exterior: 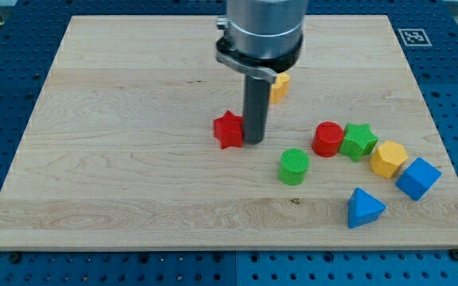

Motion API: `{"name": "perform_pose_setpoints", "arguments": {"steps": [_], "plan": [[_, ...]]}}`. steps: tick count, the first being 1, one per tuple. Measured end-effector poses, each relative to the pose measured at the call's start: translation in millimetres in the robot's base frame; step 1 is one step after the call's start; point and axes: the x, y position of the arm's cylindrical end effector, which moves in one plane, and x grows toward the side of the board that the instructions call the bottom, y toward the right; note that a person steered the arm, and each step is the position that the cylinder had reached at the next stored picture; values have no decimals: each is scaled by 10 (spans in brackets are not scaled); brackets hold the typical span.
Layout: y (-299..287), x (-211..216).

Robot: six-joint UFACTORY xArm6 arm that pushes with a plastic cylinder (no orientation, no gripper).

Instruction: Move the green circle towards bottom center

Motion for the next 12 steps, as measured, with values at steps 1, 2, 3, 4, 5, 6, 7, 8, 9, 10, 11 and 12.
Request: {"name": "perform_pose_setpoints", "arguments": {"steps": [1,2,3,4,5,6,7,8,9,10,11,12], "plan": [[-345,0],[-663,0],[-333,0],[409,1],[858,138],[1066,173],[1068,248],[940,447],[940,447],[941,531],[942,574],[783,574]]}}
